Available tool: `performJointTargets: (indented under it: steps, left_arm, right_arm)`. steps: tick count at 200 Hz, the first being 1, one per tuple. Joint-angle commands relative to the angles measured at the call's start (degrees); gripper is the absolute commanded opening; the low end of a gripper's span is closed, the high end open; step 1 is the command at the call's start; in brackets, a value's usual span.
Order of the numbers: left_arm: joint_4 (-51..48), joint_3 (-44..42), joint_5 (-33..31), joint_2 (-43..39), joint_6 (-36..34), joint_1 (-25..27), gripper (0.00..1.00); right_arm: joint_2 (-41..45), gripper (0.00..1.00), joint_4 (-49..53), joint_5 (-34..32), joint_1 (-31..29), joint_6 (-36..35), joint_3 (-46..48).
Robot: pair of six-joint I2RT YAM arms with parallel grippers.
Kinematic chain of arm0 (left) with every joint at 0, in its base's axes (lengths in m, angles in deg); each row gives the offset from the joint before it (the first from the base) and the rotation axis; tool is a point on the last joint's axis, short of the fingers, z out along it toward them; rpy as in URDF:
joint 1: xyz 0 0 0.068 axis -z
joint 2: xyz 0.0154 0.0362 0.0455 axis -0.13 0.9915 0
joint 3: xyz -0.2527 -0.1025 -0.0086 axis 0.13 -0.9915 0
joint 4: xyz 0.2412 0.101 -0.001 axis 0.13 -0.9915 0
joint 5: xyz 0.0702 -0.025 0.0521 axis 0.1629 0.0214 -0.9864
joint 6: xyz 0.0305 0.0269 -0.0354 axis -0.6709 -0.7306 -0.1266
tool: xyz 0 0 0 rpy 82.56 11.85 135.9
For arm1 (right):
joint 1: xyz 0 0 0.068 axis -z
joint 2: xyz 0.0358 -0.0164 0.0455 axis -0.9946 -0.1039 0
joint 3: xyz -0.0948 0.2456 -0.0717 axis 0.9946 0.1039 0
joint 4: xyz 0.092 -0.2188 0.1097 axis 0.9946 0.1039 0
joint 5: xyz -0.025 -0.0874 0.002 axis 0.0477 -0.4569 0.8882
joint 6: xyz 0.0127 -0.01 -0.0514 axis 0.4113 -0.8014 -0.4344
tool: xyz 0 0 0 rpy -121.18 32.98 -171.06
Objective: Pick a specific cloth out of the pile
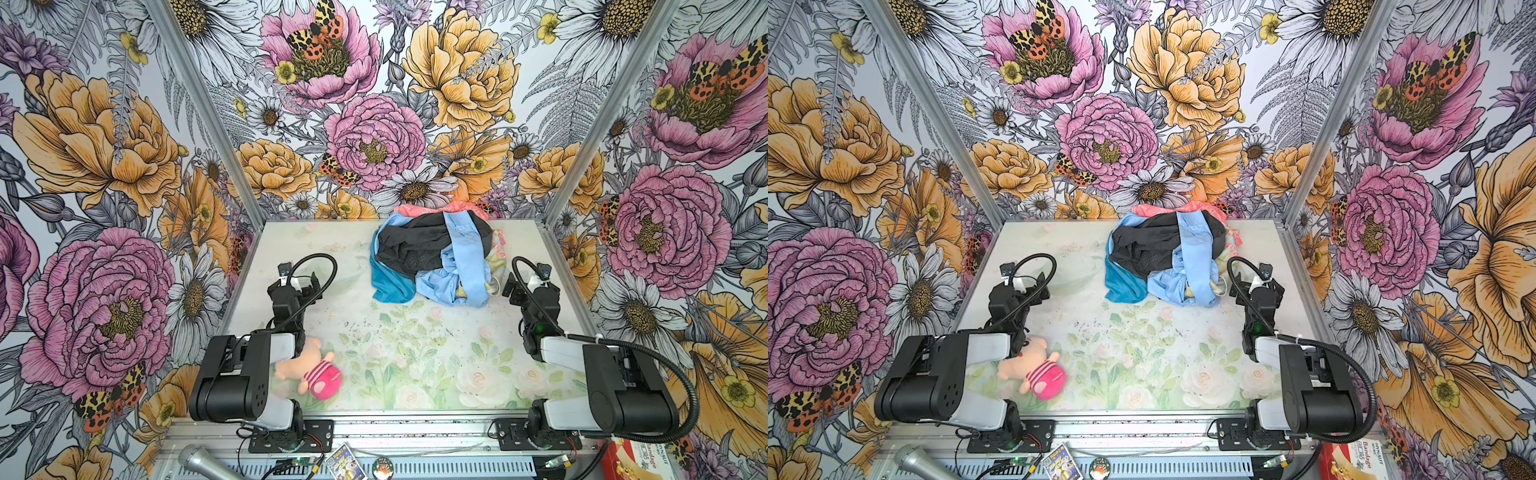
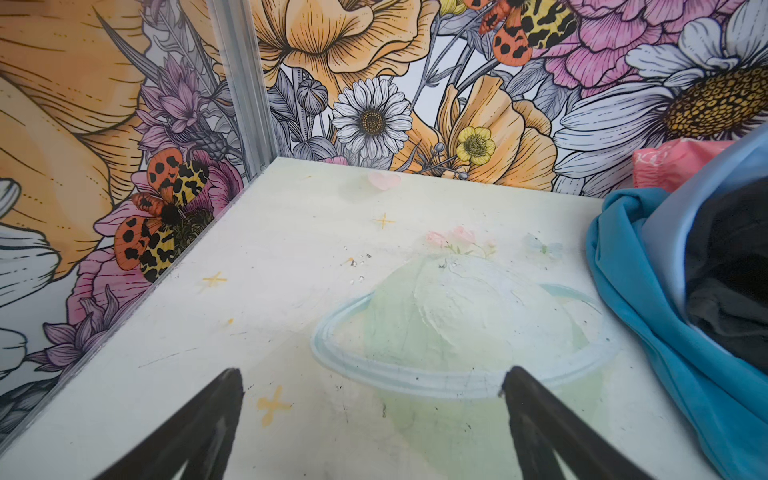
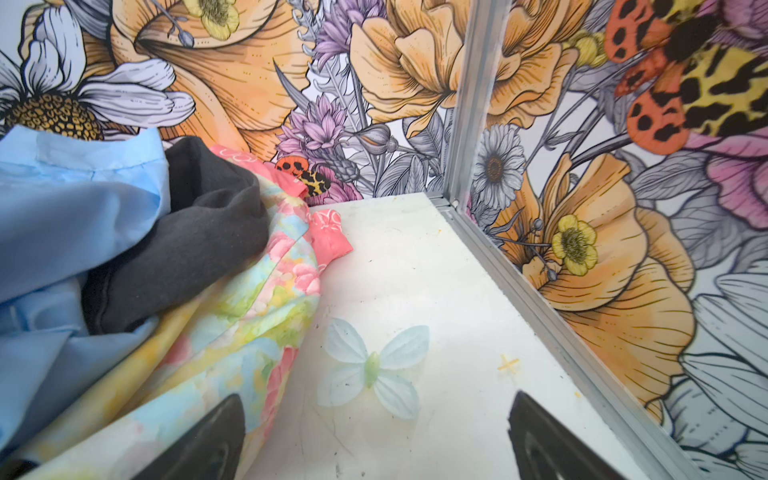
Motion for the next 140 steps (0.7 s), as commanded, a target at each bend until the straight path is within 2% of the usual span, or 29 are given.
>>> performJointTargets:
  steps: [1,30,72,103,140]
  left_arm:
    - [-11.1,4.6,-0.3,-3.8,3.1,-0.5,0.99]
    - [-22.4,9.3,-1.4,-6.5,7.7,-0.4,0.99]
    - [-39.9,19.2,3.1,-7.7,14.6,-0.4,0.99]
    - [-47.5,23.6,7.6,-7.8,19.4,0.6,0.99]
    - [-56.1,29.8,11.4,-6.4,22.2,3.9,0.99]
  right_arm:
    - [4.5,0.99,6.6,-5.3,0.2,3.6,-0.4]
    - [9.9,0.99,16.2,-10.0,0.2,6.7,-2.8]
    - [13.6,1.0,29.8,-12.2,0.2,9.3,-11.2]
    - [14.0,0.99,44.2,-12.3,0.1,11.0,-21.8]
    - [13.2,0.99,54.3,-9.6,-0.2,14.1,-31.7]
